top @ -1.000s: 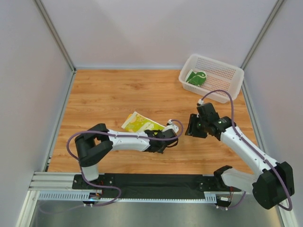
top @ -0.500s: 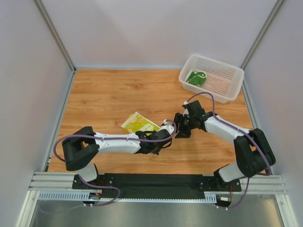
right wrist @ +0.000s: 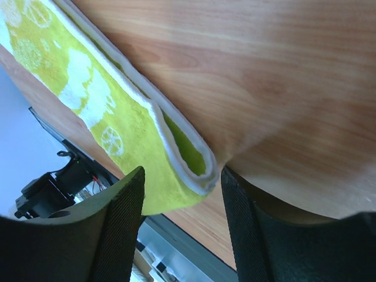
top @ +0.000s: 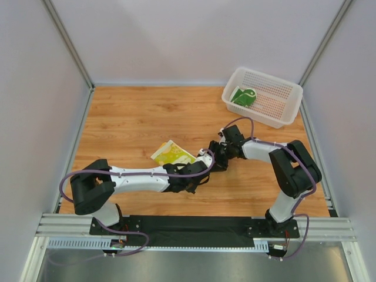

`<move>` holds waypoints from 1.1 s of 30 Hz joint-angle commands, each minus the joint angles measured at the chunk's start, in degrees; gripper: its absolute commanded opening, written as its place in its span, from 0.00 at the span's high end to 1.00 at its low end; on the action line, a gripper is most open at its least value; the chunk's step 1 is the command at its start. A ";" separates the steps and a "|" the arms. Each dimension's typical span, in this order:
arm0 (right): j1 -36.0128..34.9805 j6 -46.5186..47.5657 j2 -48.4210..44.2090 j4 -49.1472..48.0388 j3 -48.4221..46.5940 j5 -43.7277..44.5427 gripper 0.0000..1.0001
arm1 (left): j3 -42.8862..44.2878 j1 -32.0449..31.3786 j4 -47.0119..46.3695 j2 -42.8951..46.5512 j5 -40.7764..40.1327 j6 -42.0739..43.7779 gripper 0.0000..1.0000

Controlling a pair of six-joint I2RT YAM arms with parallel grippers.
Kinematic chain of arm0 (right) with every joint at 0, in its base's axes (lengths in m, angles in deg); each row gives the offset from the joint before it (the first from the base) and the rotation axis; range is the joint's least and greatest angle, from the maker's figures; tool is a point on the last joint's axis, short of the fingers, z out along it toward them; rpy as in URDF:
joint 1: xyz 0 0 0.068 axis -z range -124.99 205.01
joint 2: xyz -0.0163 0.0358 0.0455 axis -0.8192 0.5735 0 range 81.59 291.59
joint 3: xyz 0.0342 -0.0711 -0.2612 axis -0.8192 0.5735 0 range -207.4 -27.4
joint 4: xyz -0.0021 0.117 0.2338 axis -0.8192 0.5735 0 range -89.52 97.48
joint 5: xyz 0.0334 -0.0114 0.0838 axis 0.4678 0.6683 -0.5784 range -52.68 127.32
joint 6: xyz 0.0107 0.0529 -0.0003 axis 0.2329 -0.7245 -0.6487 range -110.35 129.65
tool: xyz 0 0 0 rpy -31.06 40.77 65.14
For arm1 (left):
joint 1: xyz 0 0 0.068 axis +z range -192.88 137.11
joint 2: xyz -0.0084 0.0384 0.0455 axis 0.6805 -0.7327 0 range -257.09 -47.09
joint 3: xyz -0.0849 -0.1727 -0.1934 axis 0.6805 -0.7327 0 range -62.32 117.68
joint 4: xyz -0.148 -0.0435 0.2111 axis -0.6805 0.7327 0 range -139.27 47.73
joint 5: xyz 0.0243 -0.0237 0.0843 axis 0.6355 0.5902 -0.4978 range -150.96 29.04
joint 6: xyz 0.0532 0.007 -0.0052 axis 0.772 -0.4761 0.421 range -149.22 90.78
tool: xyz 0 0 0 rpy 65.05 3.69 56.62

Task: Roll the towels
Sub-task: Roll the towel

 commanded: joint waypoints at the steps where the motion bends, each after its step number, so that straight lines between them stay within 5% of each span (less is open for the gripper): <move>1: -0.44 -0.86 2.15 -2.81 -2.14 0.30 0.43 | -0.33 -0.17 -1.44 2.10 0.55 -1.14 0.87; 5: -0.44 -0.33 2.25 -1.84 -2.93 1.27 0.56 | -0.68 -0.17 -1.53 2.80 0.64 -1.58 0.87; 9: -0.44 0.81 1.28 -0.44 -2.67 2.85 0.94 | -0.94 -0.17 -1.79 3.51 0.81 -2.11 0.87; 11: -0.44 1.51 0.76 0.79 -2.75 3.99 1.00 | -1.03 -0.26 -1.88 3.60 1.16 -2.28 0.88; 20: -0.44 5.29 -1.79 8.44 -5.30 11.72 0.98 | -2.52 -0.17 -2.49 4.38 2.83 -4.30 0.91; 23: -0.44 6.61 -2.76 11.25 -6.09 14.62 0.87 | -3.14 -0.17 -3.37 4.74 3.54 -4.83 0.91; 26: -0.44 7.49 -4.08 13.53 -6.53 17.61 0.53 | -3.23 -0.26 -3.72 4.56 4.24 -5.36 0.92; 33: -0.26 9.07 -8.82 18.72 -8.46 24.55 0.45 | -3.23 -0.26 -4.43 4.74 6.61 -6.68 0.94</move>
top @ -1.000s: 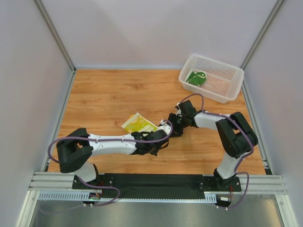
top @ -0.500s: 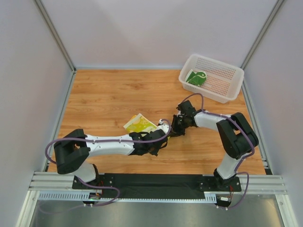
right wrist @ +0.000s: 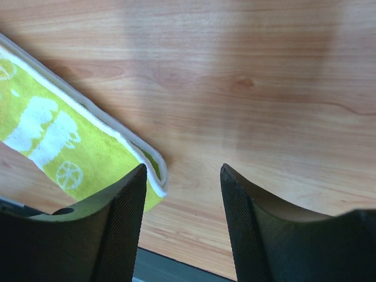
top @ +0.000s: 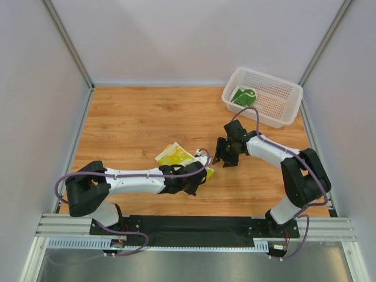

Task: Roll the towels
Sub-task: Roll the towel

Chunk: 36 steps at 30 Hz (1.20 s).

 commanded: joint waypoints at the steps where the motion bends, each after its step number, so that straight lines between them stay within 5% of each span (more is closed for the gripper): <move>1: 0.18 1.97 -4.30 4.32 -3.22 7.09 0.45 | -0.17 -0.26 -1.32 2.05 1.92 -1.89 0.94; 16: 1.76 4.35 -13.62 9.34 -3.22 11.86 0.44 | 0.10 0.97 -0.89 1.87 6.31 -7.86 0.96; 36: 1.76 5.84 -18.63 9.07 -1.29 8.43 0.46 | -5.26 11.33 -0.80 10.48 16.42 -19.20 0.97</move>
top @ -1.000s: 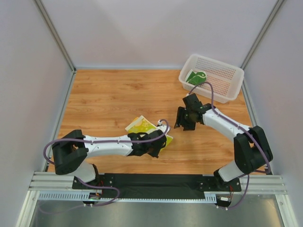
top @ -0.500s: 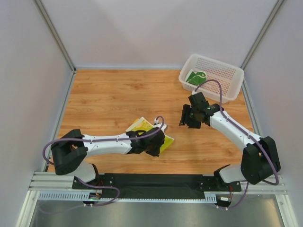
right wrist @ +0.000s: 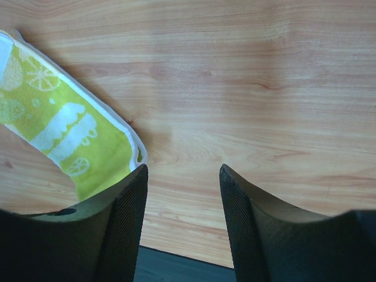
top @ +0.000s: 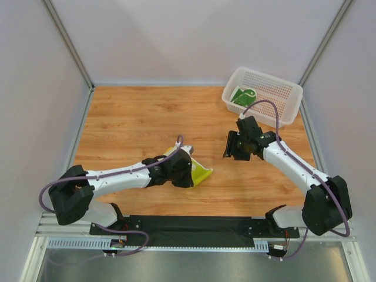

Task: Roll the towels
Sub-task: Roll the towel

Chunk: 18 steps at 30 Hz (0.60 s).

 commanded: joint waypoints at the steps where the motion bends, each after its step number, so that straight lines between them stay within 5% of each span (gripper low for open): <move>1: 0.03 1.05 -2.11 -0.24 -0.13 -1.41 0.47 | -1.26 2.07 -0.58 2.77 2.78 -3.47 0.97; 9: -2.69 3.25 -4.57 -7.52 2.06 -14.23 0.50 | -3.55 7.95 0.39 1.28 5.33 -7.86 0.97; 18: -9.10 2.99 -1.32 -15.78 4.70 -20.21 0.64 | -3.46 13.15 2.85 -2.49 7.88 -9.63 0.98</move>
